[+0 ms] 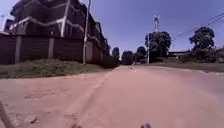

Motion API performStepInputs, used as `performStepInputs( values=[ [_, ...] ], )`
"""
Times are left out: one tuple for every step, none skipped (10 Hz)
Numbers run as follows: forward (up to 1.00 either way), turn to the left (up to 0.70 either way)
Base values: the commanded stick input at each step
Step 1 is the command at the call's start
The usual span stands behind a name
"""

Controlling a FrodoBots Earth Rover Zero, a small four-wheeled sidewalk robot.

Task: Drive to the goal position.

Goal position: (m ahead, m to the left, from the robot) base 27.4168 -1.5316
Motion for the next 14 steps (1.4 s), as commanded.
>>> performStepInputs(
  values=[
    [0.30,0.00],
    [0.30,0.00],
    [0.30,0.00],
    [0.30,0.00],
    [0.30,0.00],
    [0.30,0.00],
    [0.30,0.00],
    [0.30,0.00],
    [0.30,0.00],
    [0.30,0.00],
    [0.30,0.00],
    [0.30,0.00],
    [0.30,0.00],
    [0.30,0.00]
  ],
)
